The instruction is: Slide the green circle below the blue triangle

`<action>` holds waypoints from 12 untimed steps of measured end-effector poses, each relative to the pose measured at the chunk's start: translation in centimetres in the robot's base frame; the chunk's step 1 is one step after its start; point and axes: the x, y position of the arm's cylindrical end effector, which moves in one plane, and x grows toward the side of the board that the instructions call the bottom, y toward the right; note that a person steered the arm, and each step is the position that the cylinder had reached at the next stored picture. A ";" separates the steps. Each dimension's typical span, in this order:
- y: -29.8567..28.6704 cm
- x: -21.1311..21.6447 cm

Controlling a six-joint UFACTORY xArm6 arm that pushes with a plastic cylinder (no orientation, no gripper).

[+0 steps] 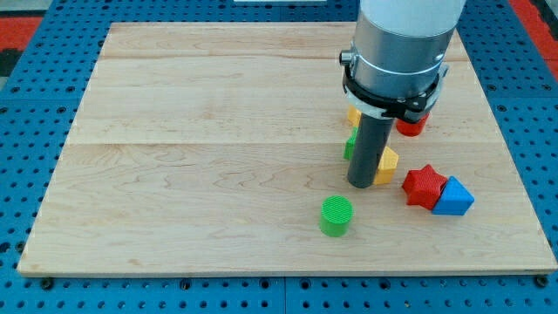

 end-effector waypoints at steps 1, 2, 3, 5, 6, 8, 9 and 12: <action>-4.3 3.1; -5.8 7.1; -10.6 8.2; -18.2 11.0; -18.2 11.0; -8.0 10.9; -3.6 11.0; 3.1 11.0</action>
